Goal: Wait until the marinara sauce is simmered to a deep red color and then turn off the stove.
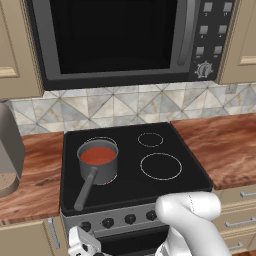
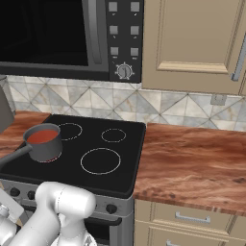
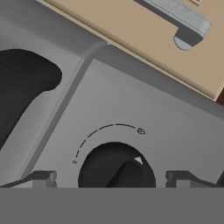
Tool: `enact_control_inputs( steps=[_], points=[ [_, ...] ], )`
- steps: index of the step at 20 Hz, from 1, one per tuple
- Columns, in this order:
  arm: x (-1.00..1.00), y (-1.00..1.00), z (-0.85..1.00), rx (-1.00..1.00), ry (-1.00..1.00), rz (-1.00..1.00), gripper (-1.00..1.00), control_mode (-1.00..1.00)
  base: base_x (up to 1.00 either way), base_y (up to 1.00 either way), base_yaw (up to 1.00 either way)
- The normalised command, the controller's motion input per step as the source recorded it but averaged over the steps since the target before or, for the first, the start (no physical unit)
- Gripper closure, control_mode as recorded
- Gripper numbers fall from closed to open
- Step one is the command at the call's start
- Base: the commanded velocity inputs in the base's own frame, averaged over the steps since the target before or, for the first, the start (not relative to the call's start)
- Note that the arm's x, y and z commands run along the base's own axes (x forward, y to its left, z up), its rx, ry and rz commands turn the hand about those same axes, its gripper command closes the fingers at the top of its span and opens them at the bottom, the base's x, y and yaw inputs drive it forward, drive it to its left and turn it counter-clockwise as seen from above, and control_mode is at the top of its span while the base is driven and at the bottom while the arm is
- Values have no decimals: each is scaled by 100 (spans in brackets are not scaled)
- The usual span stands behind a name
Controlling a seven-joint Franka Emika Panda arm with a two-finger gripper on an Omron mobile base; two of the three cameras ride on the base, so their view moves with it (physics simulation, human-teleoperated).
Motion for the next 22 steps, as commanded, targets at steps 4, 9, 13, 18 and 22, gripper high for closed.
enact_control_inputs(
  steps=[4, 9, 13, 18, 22],
  points=[
    [0, 0, 0, 0, 0, 0, -100, -100, 0, 0, 0],
    [0, 0, 0, 0, 0, 0, -100, -100, 0, 0, 0],
    [0, 0, 0, 0, 0, 0, -100, -100, 0, 0, 0],
    [0, 0, 0, 0, 0, 0, -100, -100, 0, 0, 0],
    [0, 0, 0, 0, 0, 0, -100, -100, 0, 0, 0]
  ],
)
